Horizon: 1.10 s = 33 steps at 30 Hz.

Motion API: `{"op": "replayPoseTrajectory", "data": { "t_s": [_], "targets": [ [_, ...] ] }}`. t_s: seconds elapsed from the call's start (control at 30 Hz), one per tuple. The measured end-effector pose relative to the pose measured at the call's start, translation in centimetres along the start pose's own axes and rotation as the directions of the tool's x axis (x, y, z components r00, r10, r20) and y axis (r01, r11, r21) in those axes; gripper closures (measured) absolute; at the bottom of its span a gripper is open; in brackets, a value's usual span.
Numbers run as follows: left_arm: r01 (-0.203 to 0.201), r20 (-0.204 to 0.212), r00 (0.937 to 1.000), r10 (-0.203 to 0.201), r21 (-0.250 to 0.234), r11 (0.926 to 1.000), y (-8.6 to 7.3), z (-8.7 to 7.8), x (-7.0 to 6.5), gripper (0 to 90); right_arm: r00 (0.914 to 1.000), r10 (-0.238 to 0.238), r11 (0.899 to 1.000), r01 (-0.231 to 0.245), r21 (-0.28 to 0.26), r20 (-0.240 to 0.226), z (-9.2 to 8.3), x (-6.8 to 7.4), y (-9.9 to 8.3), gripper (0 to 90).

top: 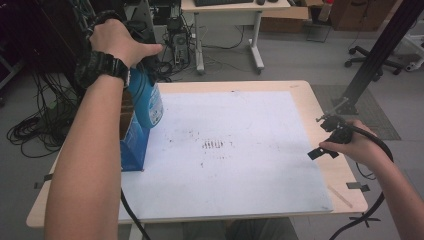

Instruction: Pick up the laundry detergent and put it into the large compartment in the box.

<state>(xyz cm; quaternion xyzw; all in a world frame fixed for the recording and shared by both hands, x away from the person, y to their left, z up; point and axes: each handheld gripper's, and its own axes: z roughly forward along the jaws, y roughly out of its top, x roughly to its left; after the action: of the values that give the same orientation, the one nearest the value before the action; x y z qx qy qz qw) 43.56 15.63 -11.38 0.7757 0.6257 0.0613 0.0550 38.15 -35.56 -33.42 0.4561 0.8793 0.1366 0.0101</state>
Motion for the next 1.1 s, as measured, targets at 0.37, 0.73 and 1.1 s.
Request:
{"op": "replayPoseTrajectory", "data": {
  "t_s": [0.37,0.73,1.1],
  "targets": [
    [0.039,-0.013,0.9992,-0.039,-0.014,0.9992,-0.2,-0.7,1.8,37.5,1.0000,0.009,1.000,-0.009,0.005,-0.002,0.2,-0.3,-0.1,13.1],
    [0.097,-0.042,0.9942,-0.099,-0.037,0.9945,-0.8,-1.2,3.7,37.6,1.0000,0.008,1.000,-0.008,0.009,-0.002,0.4,-0.3,0.0,13.2],
    [0.138,-0.067,0.9877,-0.141,-0.055,0.9890,-1.3,-1.8,5.3,37.6,0.9999,0.016,1.000,-0.016,0.013,-0.001,0.5,-0.6,-0.1,13.4]
  ]
}}
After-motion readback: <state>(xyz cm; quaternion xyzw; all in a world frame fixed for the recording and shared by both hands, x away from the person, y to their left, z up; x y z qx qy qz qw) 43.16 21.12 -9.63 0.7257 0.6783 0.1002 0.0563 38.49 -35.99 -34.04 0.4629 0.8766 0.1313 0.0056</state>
